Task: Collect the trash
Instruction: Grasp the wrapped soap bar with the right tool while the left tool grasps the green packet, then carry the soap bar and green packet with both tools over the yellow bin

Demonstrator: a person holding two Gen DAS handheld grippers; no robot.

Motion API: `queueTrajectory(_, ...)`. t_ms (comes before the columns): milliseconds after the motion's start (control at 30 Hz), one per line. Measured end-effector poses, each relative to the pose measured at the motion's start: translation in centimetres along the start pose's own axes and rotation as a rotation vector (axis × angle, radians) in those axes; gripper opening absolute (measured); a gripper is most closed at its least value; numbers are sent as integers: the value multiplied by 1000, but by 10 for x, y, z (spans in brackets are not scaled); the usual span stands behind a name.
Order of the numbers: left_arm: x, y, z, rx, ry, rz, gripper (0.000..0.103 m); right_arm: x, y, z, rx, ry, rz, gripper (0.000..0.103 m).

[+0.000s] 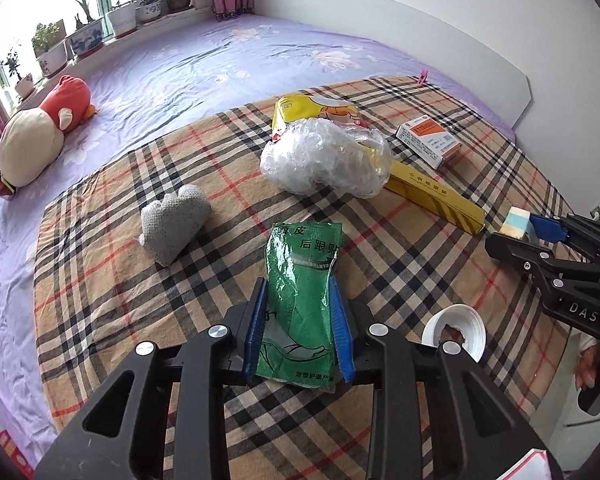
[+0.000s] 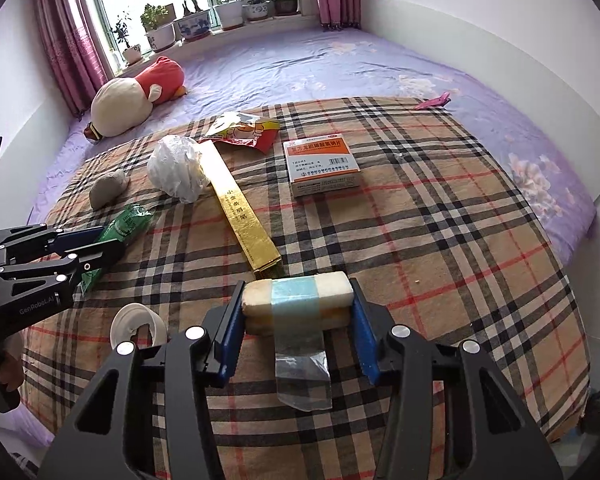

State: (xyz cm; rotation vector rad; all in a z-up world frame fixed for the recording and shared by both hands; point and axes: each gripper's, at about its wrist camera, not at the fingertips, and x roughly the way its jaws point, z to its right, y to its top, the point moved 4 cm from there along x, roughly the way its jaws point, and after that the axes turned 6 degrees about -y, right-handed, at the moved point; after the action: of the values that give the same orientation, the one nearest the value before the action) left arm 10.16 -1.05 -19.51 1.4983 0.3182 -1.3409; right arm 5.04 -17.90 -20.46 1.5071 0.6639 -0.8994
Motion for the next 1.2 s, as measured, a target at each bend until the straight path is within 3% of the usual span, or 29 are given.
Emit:
queueTrajectory(700,-32,2,27,19,4,-10,31,-31,-11,9,33,48,-16,49)
queueTrajectory(1200,-46,13,118,206,-72,-23,31,-88,-35,50,116,35,29,50)
